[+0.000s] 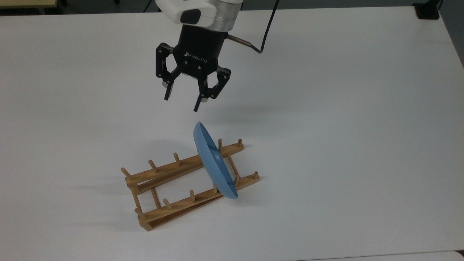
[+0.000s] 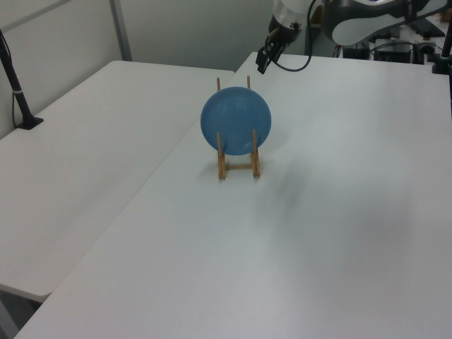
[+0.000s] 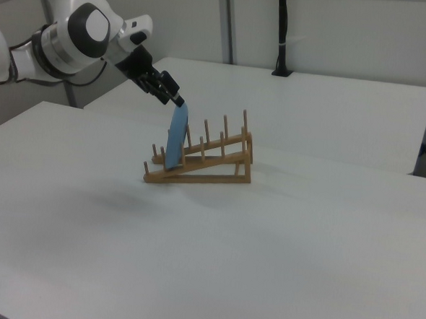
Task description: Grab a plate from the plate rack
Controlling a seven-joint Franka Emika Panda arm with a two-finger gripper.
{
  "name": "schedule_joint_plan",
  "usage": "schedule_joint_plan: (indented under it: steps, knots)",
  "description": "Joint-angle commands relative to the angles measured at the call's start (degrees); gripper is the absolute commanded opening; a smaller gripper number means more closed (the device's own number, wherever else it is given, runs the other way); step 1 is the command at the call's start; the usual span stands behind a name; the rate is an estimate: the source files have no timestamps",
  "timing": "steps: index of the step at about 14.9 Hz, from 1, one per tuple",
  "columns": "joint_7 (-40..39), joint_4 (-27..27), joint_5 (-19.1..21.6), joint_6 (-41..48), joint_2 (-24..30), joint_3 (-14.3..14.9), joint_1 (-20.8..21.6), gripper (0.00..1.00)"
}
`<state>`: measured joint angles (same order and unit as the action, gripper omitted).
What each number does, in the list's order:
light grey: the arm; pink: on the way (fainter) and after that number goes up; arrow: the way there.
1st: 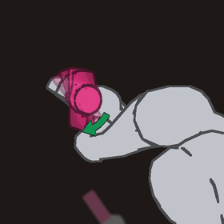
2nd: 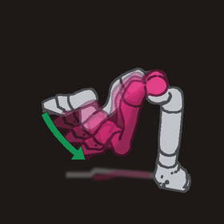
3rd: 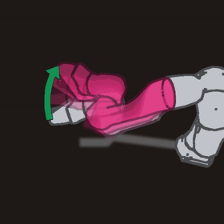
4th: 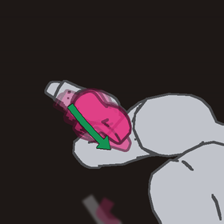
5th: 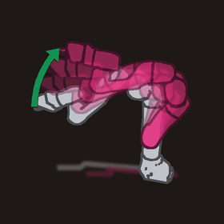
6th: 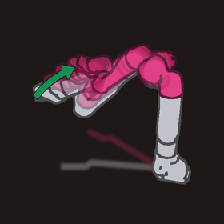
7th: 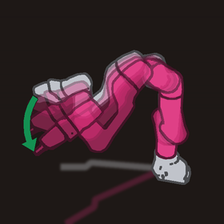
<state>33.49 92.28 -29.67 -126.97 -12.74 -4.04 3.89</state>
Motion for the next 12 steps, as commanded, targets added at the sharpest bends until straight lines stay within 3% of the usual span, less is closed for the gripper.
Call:
schedule_joint_plan:
  steps: [1,7,12]
  knots:
    - [2.7,0.5,0.3,-2.9,-2.0,0.1,0.7,0.73]
    - [7.5,0.4,-4.5,-3.8,-5.4,0.1,1.6,0.7]
    - [8.9,0.3,-6.0,-4.8,-6.9,0.2,1.7,0.5]
